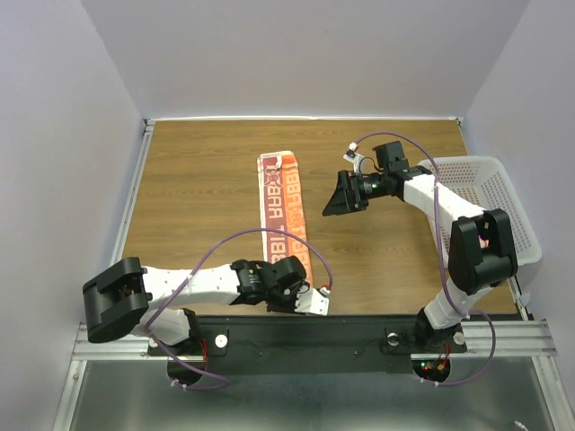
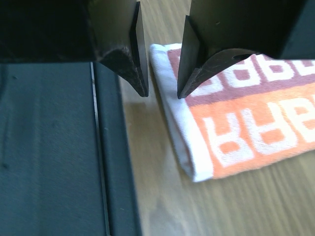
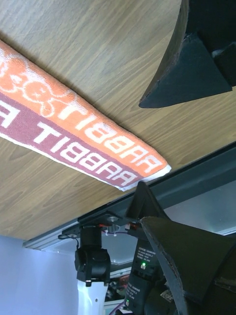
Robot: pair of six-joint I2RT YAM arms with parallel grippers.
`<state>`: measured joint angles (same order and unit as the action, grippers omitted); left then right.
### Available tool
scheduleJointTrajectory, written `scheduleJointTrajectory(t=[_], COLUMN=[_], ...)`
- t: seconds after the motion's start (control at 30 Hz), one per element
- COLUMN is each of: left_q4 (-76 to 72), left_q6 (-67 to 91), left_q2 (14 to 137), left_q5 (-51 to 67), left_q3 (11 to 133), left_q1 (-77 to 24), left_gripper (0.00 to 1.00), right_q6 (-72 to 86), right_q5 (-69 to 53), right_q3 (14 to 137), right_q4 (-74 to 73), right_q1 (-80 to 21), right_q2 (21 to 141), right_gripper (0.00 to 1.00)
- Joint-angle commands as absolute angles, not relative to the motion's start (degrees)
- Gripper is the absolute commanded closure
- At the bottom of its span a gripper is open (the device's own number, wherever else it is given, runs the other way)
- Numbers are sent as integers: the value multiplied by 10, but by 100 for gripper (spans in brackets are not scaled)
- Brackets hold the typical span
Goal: Roll the towels
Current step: Fold the towel
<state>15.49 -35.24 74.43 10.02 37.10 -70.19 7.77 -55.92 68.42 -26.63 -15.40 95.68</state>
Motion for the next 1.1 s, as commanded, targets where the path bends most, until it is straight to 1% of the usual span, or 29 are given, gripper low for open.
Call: scheduleJointTrajectory(t=[0.0, 0.3, 0.4, 0.43, 0.47, 0.5, 0.53, 0.6, 0.67, 0.87, 0.97, 1.07], left_q4=[118, 107, 112, 112, 112, 112, 117, 125, 134, 191, 235, 271], left_q6=[-345, -357, -366, -367, -373, -374, -375, -376, -378, -370, -363, -352], left_q2=[754, 778, 794, 798, 803, 803, 802, 798, 795, 774, 739, 730], left_q5=[65, 78, 85, 80, 80, 83, 89, 98, 110, 143, 181, 206], left_q3=[365, 344, 340, 340, 339, 339, 342, 349, 357, 395, 442, 481], left_q1=[-705, -704, -704, -704, -704, -704, -705, -704, -704, -704, -705, -695], left_gripper=[59, 58, 56, 58, 65, 69, 78, 92, 100, 100, 100, 100], right_q6=[76, 75, 76, 76, 76, 76, 76, 75, 76, 76, 76, 75], right_q5=[-571, -576, -575, -575, -576, -576, -576, -577, -576, -575, -578, -577], right_q3=[680, 683, 684, 684, 684, 684, 684, 684, 684, 684, 684, 686], right_q4=[-261, -262, -262, -262, -262, -262, -262, -262, -263, -264, -265, -265], right_q1=[-150, -149, -148, -147, -146, -145, -143, -142, -141, -133, -129, -127], right_q2=[944, 957, 959, 959, 960, 961, 959, 958, 955, 944, 942, 940], right_gripper=[4, 4, 4, 4, 5, 5, 5, 4, 5, 5, 5, 4])
